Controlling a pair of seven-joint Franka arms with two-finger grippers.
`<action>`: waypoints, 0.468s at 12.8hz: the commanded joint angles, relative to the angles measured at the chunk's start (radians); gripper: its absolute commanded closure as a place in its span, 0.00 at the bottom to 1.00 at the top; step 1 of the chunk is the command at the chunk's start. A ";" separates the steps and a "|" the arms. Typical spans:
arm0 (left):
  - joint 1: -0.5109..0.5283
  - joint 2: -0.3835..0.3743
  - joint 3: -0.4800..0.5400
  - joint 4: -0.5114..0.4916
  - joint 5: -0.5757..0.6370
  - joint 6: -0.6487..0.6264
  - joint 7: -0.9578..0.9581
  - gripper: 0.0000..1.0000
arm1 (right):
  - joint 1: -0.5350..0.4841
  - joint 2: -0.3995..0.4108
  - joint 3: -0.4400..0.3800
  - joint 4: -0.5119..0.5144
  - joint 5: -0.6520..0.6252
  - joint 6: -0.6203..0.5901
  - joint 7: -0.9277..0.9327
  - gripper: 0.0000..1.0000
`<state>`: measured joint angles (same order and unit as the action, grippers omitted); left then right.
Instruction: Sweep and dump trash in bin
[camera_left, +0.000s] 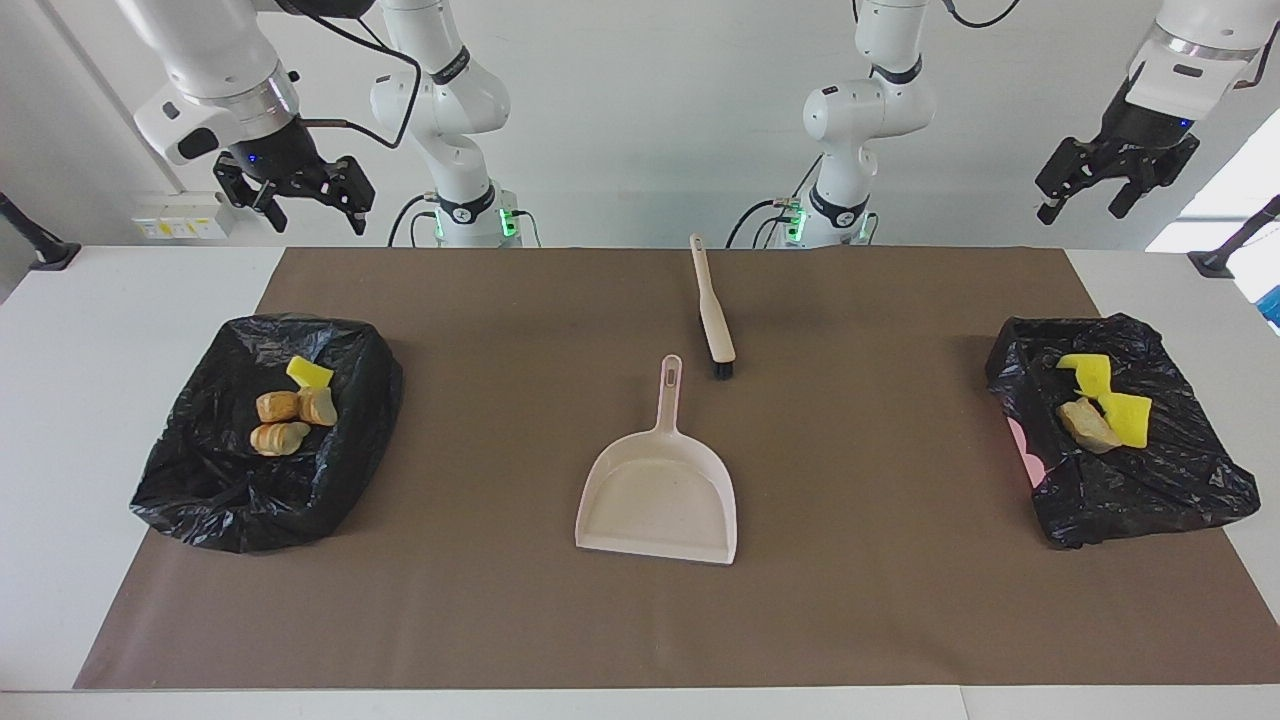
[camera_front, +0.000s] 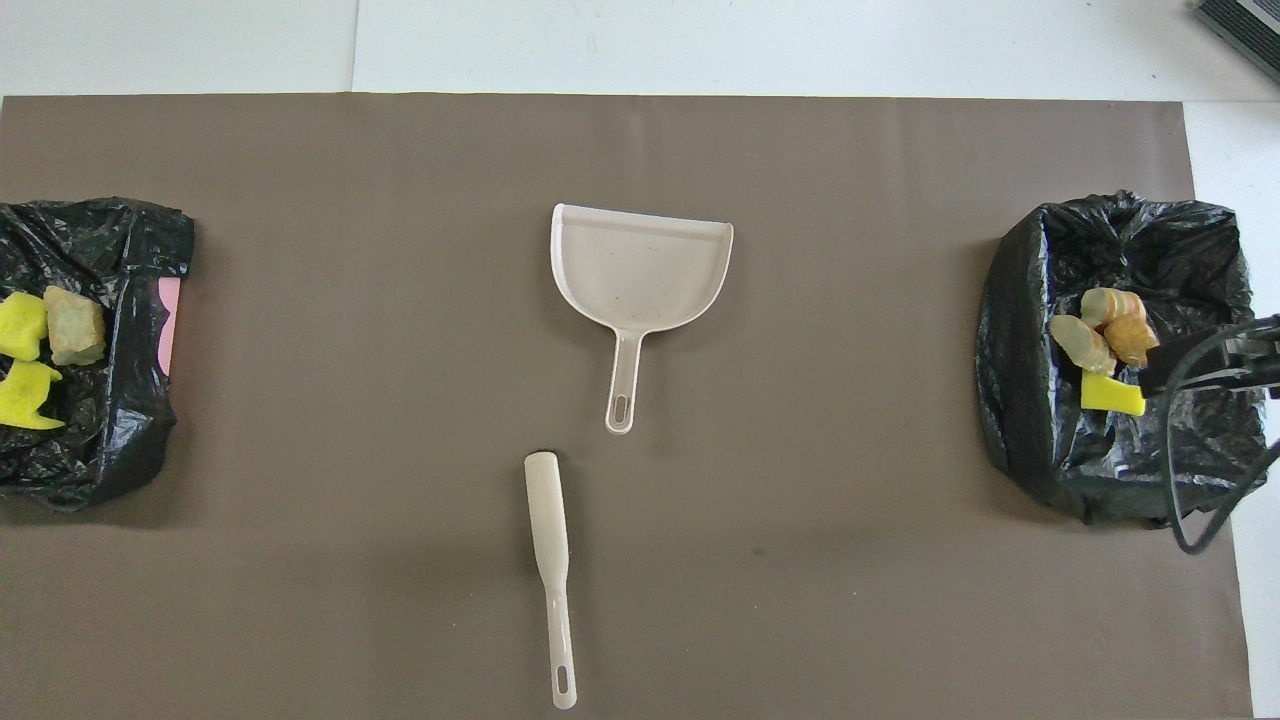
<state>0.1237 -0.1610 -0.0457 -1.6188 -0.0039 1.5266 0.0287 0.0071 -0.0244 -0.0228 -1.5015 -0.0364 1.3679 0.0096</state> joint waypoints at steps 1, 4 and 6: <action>-0.033 -0.011 -0.017 0.005 0.008 -0.009 -0.003 0.00 | -0.012 -0.017 0.001 -0.016 0.018 -0.004 -0.031 0.00; -0.033 -0.008 -0.063 0.075 0.008 -0.039 -0.009 0.00 | -0.012 -0.017 0.001 -0.016 0.018 -0.004 -0.031 0.00; -0.033 -0.014 -0.089 0.071 0.004 -0.037 -0.029 0.00 | -0.013 -0.017 0.001 -0.016 0.018 -0.004 -0.031 0.00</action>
<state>0.1036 -0.1695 -0.1266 -1.5609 -0.0042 1.5136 0.0240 0.0070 -0.0244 -0.0230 -1.5015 -0.0364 1.3679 0.0096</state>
